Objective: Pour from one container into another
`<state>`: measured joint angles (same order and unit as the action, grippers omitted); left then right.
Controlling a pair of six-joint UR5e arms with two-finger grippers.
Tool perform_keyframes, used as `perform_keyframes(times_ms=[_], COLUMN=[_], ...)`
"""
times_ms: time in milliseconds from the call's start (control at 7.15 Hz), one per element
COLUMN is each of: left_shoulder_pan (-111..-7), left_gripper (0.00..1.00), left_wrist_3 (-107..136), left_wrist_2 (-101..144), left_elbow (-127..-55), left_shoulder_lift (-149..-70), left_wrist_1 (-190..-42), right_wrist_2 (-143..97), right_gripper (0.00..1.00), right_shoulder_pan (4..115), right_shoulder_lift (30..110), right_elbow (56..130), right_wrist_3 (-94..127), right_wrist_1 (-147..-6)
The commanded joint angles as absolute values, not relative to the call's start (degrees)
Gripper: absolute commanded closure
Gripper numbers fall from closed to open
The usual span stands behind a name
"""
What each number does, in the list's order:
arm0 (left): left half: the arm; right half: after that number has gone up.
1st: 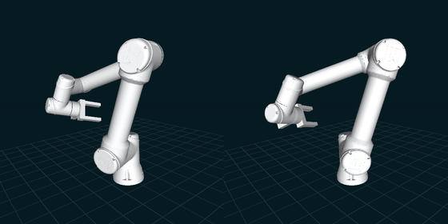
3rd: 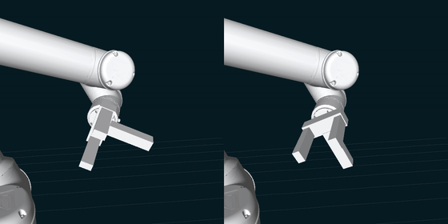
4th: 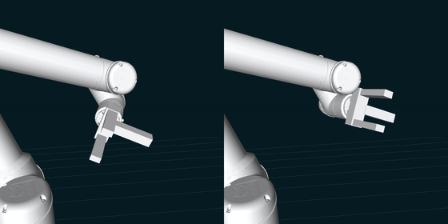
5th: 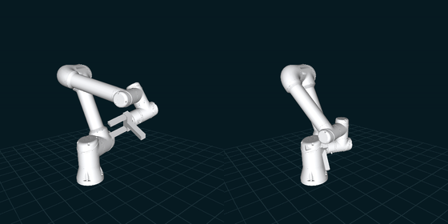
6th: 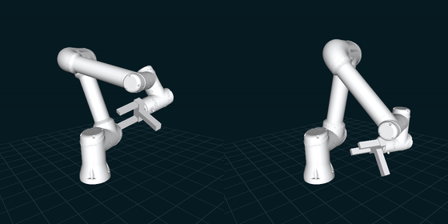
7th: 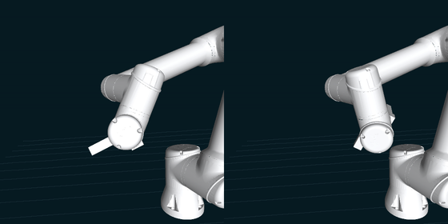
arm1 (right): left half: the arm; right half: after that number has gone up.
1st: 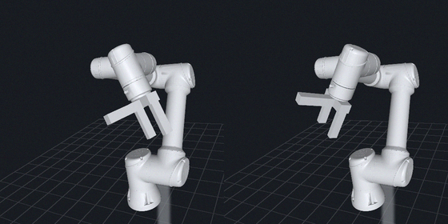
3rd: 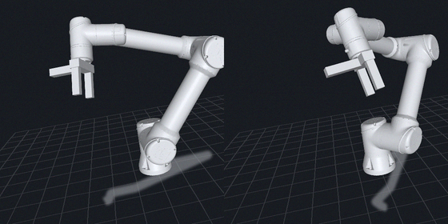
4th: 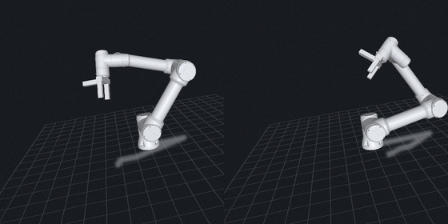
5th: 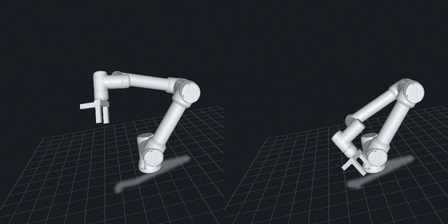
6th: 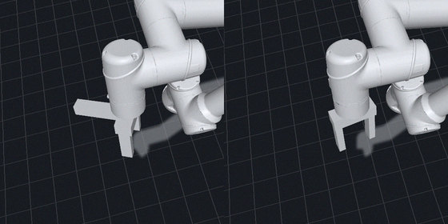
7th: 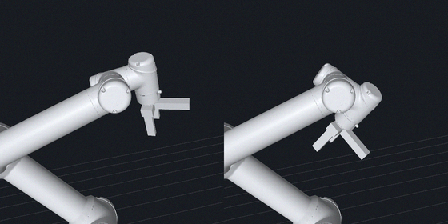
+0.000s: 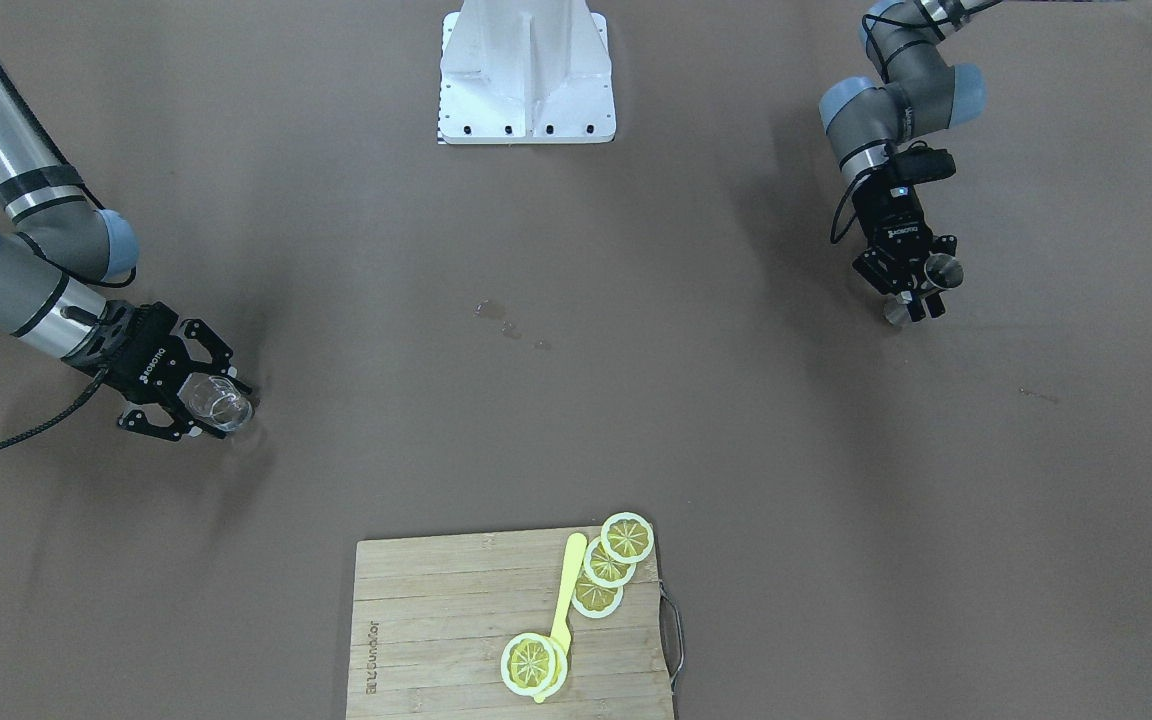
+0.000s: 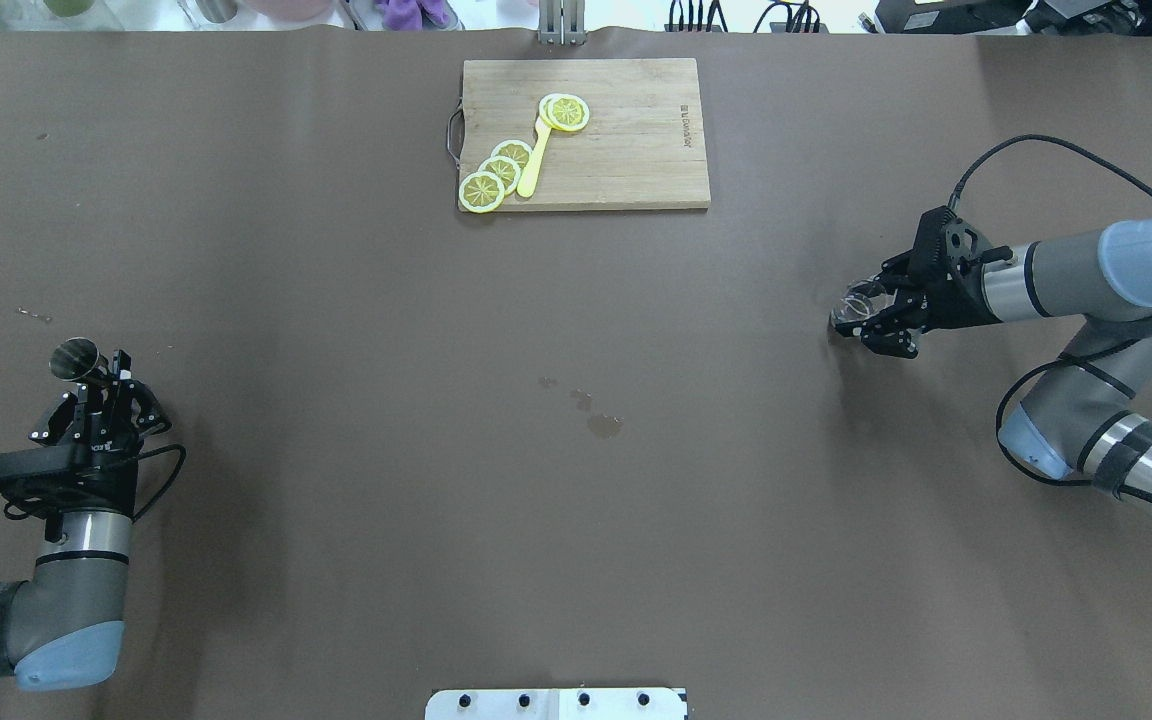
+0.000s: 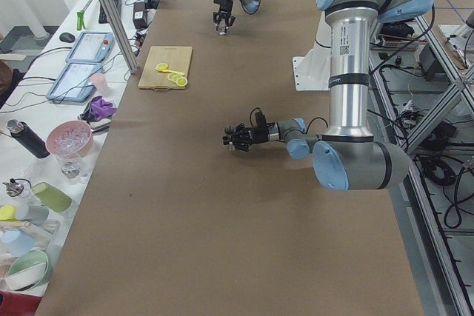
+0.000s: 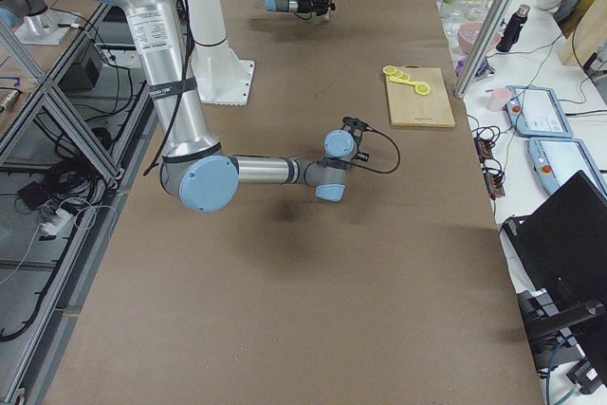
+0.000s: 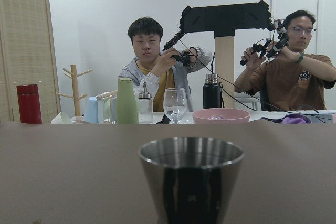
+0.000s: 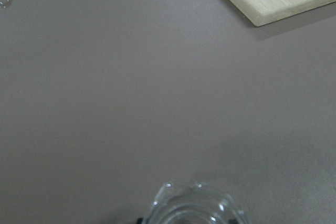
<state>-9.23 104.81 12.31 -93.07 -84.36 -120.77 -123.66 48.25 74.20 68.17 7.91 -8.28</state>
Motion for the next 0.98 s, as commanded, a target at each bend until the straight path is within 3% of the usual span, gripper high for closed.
perform_keyframes(times_ms=[0, 280, 840], left_shoulder_pan=[-9.2, -9.3, -12.3], left_gripper=[1.00, 1.00, 1.00], left_wrist_3=[104.4, 101.9, 69.1], left_wrist_2=[10.4, 10.7, 18.5], left_elbow=[-93.7, -94.9, -94.4], left_shoulder_lift=[-84.3, -84.7, -91.0], left_wrist_1=[-120.8, -121.3, -144.3], right_wrist_2=[-123.7, -123.7, -123.7], right_gripper=[0.43, 0.45, 0.45], right_shoulder_pan=[48.3, 48.3, 48.3], right_shoulder_lift=[74.3, 74.3, 74.4], right_elbow=[68.4, 68.4, 69.0], right_wrist_3=[7.9, 7.9, 8.0], right_wrist_1=[-8.3, -8.3, -8.3])
